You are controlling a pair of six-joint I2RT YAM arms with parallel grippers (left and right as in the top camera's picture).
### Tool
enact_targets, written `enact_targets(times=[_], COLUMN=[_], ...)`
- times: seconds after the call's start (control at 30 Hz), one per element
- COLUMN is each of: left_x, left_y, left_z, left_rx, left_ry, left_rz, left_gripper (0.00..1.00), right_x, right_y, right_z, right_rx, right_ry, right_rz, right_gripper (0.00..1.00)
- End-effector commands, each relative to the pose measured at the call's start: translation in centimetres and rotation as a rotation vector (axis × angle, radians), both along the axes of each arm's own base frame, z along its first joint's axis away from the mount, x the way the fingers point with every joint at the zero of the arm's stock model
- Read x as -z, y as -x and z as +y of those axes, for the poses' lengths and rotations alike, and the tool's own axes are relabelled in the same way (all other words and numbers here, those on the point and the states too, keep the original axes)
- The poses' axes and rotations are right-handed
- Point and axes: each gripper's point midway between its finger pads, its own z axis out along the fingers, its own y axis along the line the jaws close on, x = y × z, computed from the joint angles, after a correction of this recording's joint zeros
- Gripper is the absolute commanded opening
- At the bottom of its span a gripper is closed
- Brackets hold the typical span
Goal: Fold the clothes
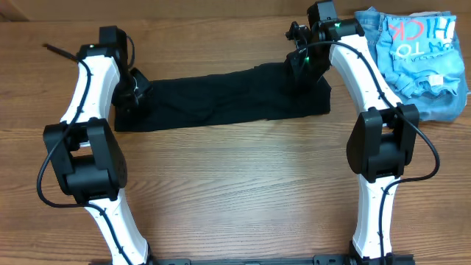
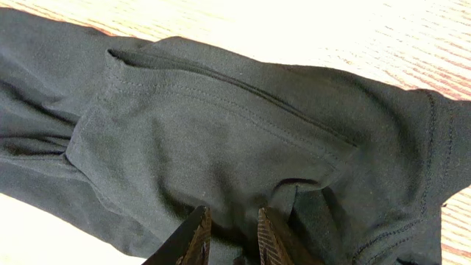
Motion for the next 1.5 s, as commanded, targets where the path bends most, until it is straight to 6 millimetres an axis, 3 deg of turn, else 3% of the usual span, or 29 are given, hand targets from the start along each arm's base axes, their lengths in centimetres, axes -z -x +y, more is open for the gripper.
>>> enact_targets(times=[0.0,0.2,0.37,0.43,0.57,0.63,0.83,1.07,1.47], left_x=[1.8,4.8,4.8,4.0,-0.1,-0.5,1.7,2.0,3.6], left_y=[0.3,-0.6,-0.7,-1.4,-3.9,-4.5,-3.6,-2.3,-1.4], left_z=[0.1,0.0,1.0,1.0,0.5,-0.2,-1.6,-0.3,0.1], left_rx=[-0.148,-0.245,-0.249,-0.247,-0.24,-0.229,-0.203,-0.232,-0.268], left_ry=[-0.009,0.006,-0.058,-0.055,-0.02,0.006,-0.014,-0.11,-0.127], left_rz=[0.009,-0.066,-0.078,-0.098,-0.175,-0.192,-0.14,-0.095,-0.08], left_gripper=[0.61,0.57,0.5,0.5,0.56,0.57,0.57,0.57,0.54], right_x=[-0.3,-0.3,-0.3,-0.3,-0.3,-0.3,-0.3,-0.3,-0.3], right_y=[-0.1,-0.1,-0.1,-0.2,-0.2,-0.2,-0.2,-0.2,-0.1], right_z=[-0.2,-0.2,-0.2,-0.2,-0.2,-0.2,-0.2,-0.2,-0.2], right_rx=[0.0,0.0,0.0,0.0,0.0,0.0,0.0,0.0,0.0], right_ry=[0.001,0.001,0.001,0.001,0.001,0.001,0.001,0.001,0.001], right_rz=[-0.01,-0.01,-0.011,-0.014,-0.013,-0.014,-0.013,-0.013,-0.013], right_gripper=[0.25,0.26,0.26,0.26,0.26,0.26,0.26,0.26,0.26])
